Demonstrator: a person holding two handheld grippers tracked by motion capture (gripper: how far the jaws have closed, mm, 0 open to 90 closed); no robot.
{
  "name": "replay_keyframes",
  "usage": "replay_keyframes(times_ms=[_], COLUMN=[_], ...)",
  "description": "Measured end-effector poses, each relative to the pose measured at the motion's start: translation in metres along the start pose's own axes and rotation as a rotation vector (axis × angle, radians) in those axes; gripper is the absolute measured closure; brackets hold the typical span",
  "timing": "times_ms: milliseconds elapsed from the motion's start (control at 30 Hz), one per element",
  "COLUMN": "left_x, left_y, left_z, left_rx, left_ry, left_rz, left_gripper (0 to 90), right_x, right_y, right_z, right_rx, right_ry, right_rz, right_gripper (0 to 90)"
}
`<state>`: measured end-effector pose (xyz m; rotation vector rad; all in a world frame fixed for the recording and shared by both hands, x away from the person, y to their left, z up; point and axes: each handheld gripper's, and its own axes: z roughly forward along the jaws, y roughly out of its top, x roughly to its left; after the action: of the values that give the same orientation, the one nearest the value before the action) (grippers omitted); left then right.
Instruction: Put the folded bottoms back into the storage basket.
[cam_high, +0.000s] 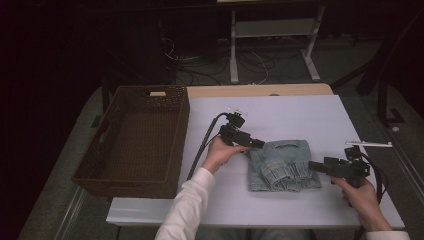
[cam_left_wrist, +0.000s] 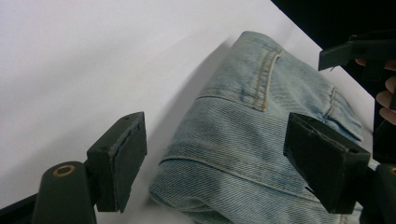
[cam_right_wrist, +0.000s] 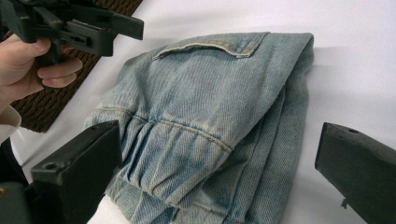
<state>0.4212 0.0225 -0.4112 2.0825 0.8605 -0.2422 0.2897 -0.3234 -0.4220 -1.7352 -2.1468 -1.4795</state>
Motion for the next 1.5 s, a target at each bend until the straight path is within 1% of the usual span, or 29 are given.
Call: replay_keyframes(times_ms=[67,167,267,400,467,533,633,700,767,867,967,1067,1100,1167,1333,1500], left_x=[0.003,0.007,0.012,0.019,0.021,0.021,0.023,0.024,0.024,0.024,0.023,0.020,0.019,0.018,0.017,0.018], left_y=[-0.002,-0.007,-0.011,-0.015,-0.016,-0.019,-0.023,-0.026,-0.029,-0.031,-0.034,-0.036,-0.036,-0.037,-0.038,-0.039], left_z=[0.001,0.004,0.007,0.009,0.010,0.011,0.014,0.015,0.014,0.013,0.012,0.013,0.013,0.013,0.013,0.012], left_rx=[0.012,0.053,0.063,0.061,0.059,0.061,0.043,0.021,0.007,0.004,0.005,0.006,0.005,0.000,-0.004,-0.008], left_ry=[0.009,0.045,0.052,0.042,0.038,0.025,0.000,-0.011,-0.012,-0.020,-0.047,-0.073,-0.075,-0.073,-0.064,-0.070], left_rz=[-0.001,0.005,-0.016,-0.046,-0.046,-0.055,-0.079,-0.100,-0.100,-0.096,-0.096,-0.089,-0.090,-0.088,-0.102,-0.115], left_gripper=[20.9,20.9,21.0,21.2,21.7,24.1,26.8,27.3,27.8,29.9,35.5,39.8,41.1,43.1,46.0,49.5], right_x=[0.000,0.000,0.001,0.002,0.002,0.002,0.003,0.004,0.005,0.006,0.008,0.007,0.007,0.007,0.005,0.003], right_y=[0.000,-0.001,-0.002,-0.002,-0.002,-0.002,-0.002,-0.002,-0.002,-0.002,-0.002,-0.002,-0.003,-0.003,-0.007,-0.010], right_z=[0.000,0.002,0.005,0.006,0.007,0.008,0.010,0.011,0.013,0.017,0.020,0.022,0.023,0.023,0.025,0.026], right_rx=[0.002,0.010,0.023,0.033,0.038,0.043,0.052,0.057,0.063,0.074,0.089,0.100,0.101,0.104,0.127,0.148], right_ry=[-0.001,-0.006,-0.011,-0.021,-0.026,-0.045,-0.060,-0.068,-0.078,-0.086,-0.110,-0.120,-0.123,-0.129,-0.141,-0.144], right_rz=[-0.002,-0.002,-0.010,-0.012,-0.011,-0.009,-0.009,-0.012,-0.017,-0.017,-0.031,-0.024,-0.023,-0.020,-0.003,0.038], right_gripper=[0.7,0.7,0.7,1.1,3.7,6.2,6.8,7.5,7.8,8.0,8.1,8.7,8.8,8.8,7.5,7.8])
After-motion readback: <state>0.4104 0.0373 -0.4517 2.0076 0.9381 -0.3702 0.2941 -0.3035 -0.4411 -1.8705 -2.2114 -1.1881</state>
